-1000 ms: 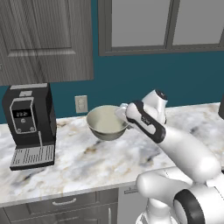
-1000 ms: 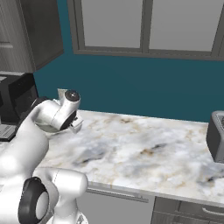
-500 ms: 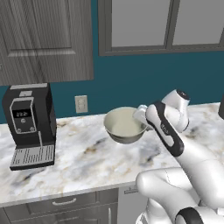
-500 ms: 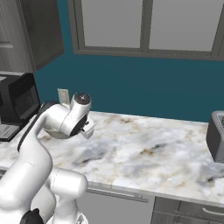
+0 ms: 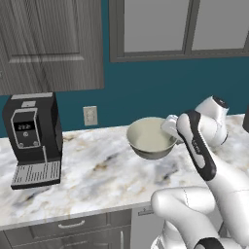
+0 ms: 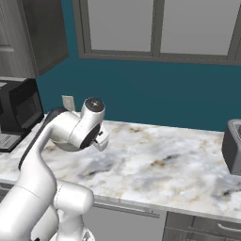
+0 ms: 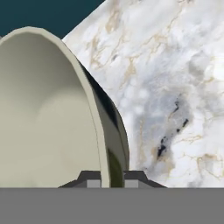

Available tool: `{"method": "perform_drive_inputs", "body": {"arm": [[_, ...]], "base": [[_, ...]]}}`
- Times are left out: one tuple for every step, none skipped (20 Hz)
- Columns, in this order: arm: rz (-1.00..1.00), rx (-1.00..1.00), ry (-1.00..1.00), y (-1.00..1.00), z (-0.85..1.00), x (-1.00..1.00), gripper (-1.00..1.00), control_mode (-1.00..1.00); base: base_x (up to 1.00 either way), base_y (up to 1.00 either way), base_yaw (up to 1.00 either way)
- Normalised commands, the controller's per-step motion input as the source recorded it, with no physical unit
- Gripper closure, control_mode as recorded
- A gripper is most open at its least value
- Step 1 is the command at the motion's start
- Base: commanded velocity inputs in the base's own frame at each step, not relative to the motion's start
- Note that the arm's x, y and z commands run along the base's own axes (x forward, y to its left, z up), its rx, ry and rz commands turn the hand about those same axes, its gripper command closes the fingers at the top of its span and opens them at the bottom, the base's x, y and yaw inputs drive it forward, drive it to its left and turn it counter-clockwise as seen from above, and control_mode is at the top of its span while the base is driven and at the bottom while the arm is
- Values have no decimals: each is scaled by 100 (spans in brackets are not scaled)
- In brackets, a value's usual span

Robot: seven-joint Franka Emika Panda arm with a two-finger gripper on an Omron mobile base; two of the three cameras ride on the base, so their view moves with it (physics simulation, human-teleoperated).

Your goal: Pick the cup and bowl from the counter and place them on the counter next to the sink.

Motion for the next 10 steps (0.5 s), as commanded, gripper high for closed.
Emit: {"method": "perform_drive_inputs", "body": {"arm": [[0, 0, 0, -7, 57, -35, 100, -100], [0, 0, 0, -5, 57, -39, 100, -100], [0, 0, 0, -4, 54, -41, 100, -100], [0, 0, 0, -4, 49, -46, 100, -100], [0, 0, 0, -6, 48, -53, 100, -100], [0, 0, 0, -6, 45, -59, 100, -100], [0, 0, 0, -6, 45, -60, 100, -100], [0, 0, 0, -6, 41, -64, 100, -100], [1, 0, 0, -2, 36, -61, 100, -100], [4, 0, 0, 0, 28, -54, 100, -100]], "base": [[0, 0, 0], [0, 0, 0], [0, 0, 0], [0, 0, 0], [0, 0, 0], [0, 0, 0], [0, 0, 0], [0, 0, 0], [0, 0, 0], [0, 0, 0]]}}
